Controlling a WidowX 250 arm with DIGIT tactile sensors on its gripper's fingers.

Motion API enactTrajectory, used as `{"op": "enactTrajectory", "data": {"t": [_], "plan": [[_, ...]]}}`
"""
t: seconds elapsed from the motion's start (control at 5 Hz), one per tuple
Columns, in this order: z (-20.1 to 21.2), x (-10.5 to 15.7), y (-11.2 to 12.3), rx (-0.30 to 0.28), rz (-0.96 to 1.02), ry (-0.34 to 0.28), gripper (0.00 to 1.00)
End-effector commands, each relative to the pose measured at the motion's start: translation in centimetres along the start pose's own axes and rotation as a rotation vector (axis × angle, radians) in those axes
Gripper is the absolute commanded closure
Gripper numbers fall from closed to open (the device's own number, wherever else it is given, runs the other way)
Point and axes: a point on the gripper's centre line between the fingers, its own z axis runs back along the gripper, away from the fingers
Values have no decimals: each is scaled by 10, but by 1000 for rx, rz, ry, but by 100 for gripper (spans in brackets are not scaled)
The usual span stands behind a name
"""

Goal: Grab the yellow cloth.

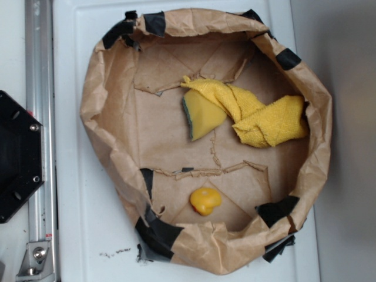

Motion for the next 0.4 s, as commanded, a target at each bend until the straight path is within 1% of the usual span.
{"op": "enactTrajectory", "data": {"t": [0.0,0.2], "plan": [[0,0,0,0,0,0,0],[-36,47,11,142,3,-241,0]]}}
